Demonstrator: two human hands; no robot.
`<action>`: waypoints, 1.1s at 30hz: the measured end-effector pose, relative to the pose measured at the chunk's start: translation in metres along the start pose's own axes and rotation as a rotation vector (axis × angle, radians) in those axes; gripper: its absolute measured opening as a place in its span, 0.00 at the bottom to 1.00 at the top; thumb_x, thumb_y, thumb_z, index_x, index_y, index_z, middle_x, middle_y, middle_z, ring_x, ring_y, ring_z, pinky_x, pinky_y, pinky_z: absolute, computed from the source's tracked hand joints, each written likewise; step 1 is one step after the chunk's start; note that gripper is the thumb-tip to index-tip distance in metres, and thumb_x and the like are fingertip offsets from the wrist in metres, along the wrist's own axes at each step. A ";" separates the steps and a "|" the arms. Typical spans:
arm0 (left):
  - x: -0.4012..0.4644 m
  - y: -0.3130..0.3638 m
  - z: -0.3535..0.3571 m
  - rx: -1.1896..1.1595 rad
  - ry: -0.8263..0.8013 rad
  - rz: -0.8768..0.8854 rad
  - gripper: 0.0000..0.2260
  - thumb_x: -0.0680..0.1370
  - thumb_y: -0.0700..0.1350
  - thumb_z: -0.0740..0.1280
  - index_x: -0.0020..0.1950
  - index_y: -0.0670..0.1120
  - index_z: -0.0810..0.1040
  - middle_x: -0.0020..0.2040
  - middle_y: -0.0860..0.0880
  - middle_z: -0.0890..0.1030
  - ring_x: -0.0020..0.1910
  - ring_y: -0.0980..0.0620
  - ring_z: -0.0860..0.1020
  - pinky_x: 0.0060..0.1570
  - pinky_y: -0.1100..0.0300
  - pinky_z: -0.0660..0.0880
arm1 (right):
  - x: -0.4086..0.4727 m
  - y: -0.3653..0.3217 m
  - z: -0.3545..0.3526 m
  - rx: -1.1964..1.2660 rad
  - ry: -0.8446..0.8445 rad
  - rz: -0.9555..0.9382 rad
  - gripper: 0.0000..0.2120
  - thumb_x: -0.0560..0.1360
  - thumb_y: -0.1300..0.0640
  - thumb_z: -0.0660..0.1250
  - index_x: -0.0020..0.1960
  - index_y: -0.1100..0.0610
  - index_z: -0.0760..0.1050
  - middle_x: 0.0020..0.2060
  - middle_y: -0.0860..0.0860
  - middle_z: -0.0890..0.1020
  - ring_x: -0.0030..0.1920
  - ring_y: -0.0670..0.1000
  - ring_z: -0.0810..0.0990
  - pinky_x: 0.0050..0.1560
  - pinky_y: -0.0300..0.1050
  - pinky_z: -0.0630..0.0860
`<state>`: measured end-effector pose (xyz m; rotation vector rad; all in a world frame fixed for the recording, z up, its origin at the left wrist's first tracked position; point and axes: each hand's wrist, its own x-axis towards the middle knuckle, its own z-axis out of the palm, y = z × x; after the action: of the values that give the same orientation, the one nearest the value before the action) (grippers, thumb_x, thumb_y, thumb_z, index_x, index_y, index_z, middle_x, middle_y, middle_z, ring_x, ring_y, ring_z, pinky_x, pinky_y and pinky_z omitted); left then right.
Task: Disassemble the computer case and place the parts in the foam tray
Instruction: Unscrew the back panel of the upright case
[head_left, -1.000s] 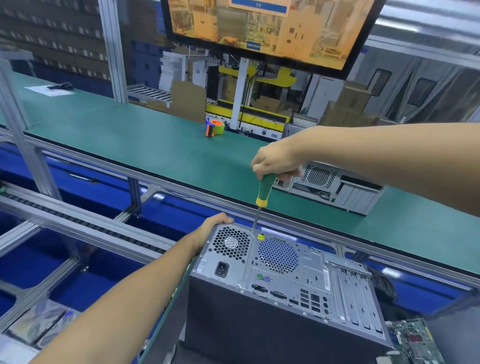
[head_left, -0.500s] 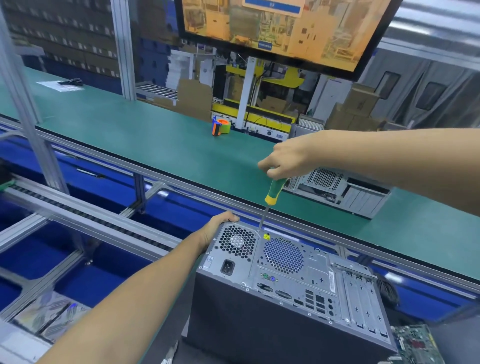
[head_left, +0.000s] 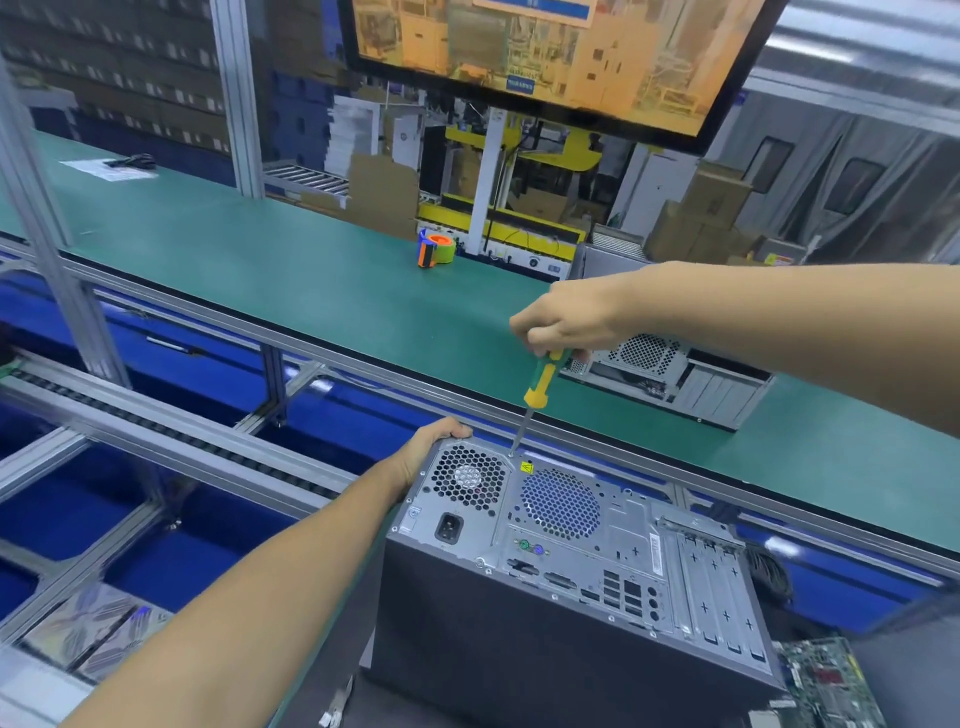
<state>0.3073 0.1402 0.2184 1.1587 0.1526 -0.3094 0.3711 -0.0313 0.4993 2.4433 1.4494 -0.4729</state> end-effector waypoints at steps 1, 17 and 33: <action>0.000 0.000 0.001 0.002 -0.003 0.000 0.10 0.63 0.54 0.73 0.29 0.49 0.79 0.32 0.49 0.78 0.30 0.49 0.77 0.40 0.56 0.73 | 0.001 -0.003 -0.002 -0.001 -0.018 -0.004 0.10 0.83 0.57 0.56 0.44 0.55 0.70 0.41 0.52 0.78 0.37 0.53 0.80 0.40 0.51 0.78; -0.005 0.004 0.008 -0.002 0.040 0.011 0.12 0.66 0.51 0.70 0.37 0.47 0.68 0.32 0.48 0.76 0.30 0.48 0.75 0.37 0.57 0.74 | 0.011 -0.008 -0.004 0.203 -0.035 0.040 0.07 0.78 0.66 0.62 0.41 0.58 0.69 0.36 0.58 0.75 0.35 0.56 0.71 0.32 0.47 0.71; -0.002 0.002 0.003 0.019 0.028 0.022 0.10 0.61 0.55 0.72 0.31 0.49 0.78 0.32 0.47 0.79 0.30 0.48 0.77 0.40 0.56 0.72 | 0.006 -0.028 -0.005 0.253 -0.057 -0.040 0.07 0.65 0.67 0.63 0.43 0.62 0.75 0.40 0.66 0.77 0.37 0.58 0.72 0.36 0.52 0.68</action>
<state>0.3059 0.1383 0.2221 1.1836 0.1614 -0.2758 0.3496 -0.0110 0.4996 2.5701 1.4983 -0.7705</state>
